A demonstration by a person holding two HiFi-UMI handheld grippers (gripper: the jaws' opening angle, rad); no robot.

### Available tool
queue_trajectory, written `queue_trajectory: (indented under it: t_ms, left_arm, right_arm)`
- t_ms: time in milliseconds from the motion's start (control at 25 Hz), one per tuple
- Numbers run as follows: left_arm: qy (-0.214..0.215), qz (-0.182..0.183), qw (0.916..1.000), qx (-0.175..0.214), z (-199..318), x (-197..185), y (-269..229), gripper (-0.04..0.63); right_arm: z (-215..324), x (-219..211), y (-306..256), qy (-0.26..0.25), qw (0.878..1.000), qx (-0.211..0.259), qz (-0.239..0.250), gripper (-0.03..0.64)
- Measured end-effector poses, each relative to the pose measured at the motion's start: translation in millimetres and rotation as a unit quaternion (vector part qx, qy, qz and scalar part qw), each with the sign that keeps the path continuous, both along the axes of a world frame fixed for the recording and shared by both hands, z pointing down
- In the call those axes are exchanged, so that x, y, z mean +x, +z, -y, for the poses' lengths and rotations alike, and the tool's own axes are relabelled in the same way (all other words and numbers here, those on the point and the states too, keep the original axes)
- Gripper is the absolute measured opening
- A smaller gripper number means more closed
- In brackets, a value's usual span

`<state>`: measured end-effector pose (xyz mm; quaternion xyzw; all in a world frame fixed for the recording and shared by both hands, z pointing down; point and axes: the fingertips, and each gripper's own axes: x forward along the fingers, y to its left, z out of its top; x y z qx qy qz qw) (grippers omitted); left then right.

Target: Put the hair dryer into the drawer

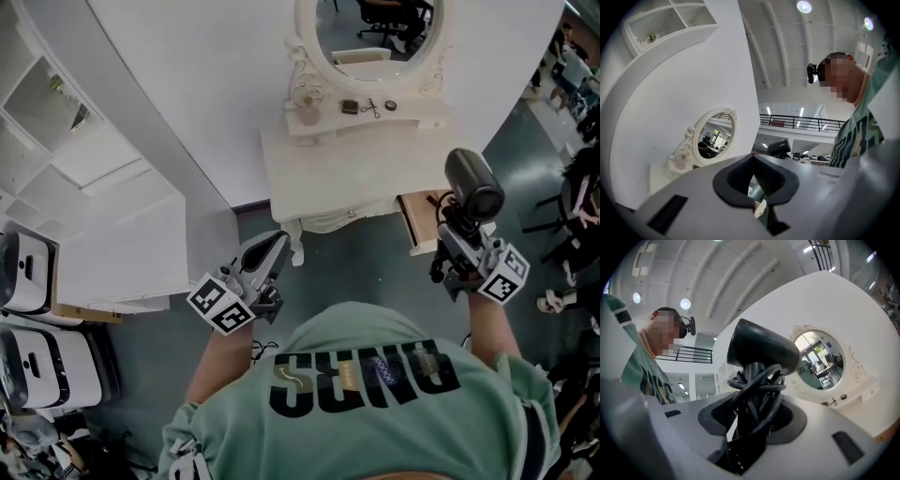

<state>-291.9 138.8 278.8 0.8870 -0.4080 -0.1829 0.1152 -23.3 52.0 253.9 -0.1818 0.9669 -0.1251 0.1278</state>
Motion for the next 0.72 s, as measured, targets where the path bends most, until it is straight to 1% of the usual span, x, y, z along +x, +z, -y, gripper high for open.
queue_trajectory:
  t_ms: [200, 400, 560, 720]
  left_arm:
    - [-0.014, 0.006, 0.9997, -0.017, 55, 7, 10, 0.006]
    - [-0.059, 0.017, 0.9980, -0.018, 126, 18, 8, 0.006]
    - [-0.092, 0.014, 0.9953, -0.025, 180, 33, 4, 0.006]
    - [-0.113, 0.013, 0.9931, -0.028, 211, 35, 0, 0.006]
  right_arm:
    - [64, 3, 14, -0.015, 1.000, -0.013, 0.007, 0.163]
    - [154, 4, 18, -0.060, 0.998, -0.002, 0.010, 0.163]
    - [217, -7, 16, -0.112, 0.993, 0.015, -0.017, 0.163]
    - [250, -31, 17, -0.146, 0.988, 0.032, -0.039, 0.163]
